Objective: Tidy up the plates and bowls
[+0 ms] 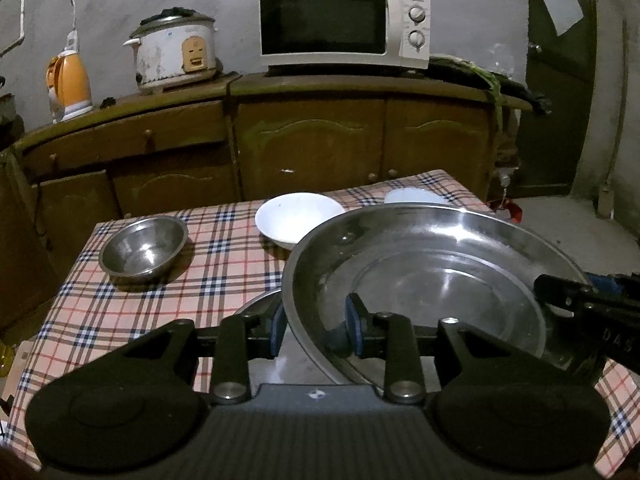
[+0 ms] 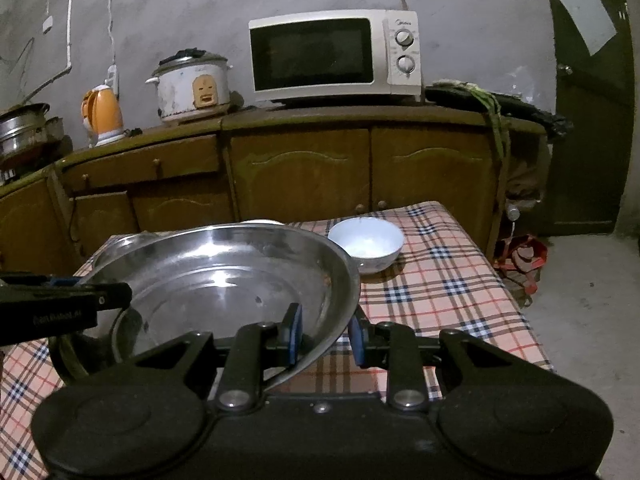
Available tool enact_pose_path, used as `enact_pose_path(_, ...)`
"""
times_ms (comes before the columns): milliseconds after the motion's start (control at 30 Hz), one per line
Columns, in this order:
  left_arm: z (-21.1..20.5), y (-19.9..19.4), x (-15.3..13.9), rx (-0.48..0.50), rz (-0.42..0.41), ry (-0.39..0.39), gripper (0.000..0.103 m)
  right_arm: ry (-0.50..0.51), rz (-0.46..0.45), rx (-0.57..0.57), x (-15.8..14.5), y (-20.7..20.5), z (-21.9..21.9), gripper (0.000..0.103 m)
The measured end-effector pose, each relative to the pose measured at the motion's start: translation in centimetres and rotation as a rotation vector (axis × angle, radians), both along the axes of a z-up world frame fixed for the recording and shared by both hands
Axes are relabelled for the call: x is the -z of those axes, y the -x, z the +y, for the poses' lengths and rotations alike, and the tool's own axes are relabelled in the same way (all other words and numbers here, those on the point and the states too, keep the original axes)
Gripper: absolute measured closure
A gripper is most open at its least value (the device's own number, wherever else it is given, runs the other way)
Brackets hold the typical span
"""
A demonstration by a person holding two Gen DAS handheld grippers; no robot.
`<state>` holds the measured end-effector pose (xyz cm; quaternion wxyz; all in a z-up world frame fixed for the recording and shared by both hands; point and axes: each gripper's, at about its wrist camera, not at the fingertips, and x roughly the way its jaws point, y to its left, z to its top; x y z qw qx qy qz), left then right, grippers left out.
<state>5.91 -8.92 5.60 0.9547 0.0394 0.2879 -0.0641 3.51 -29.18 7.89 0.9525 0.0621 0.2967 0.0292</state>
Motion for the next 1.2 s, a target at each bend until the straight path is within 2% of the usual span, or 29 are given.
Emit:
enact_pose_path(567,1.7,-1.0,2.0,-0.034,0.053,0.003,0.072,0.003,0.06,-0.041,2.3,-1.4,2.0,0.07)
enact_pose_path(1200,3.4,-3.0,6.1,-0.09,0.157,-0.026,0.071,-0.012,0.163,-0.091,7.4,-4.3,4.2,0.07)
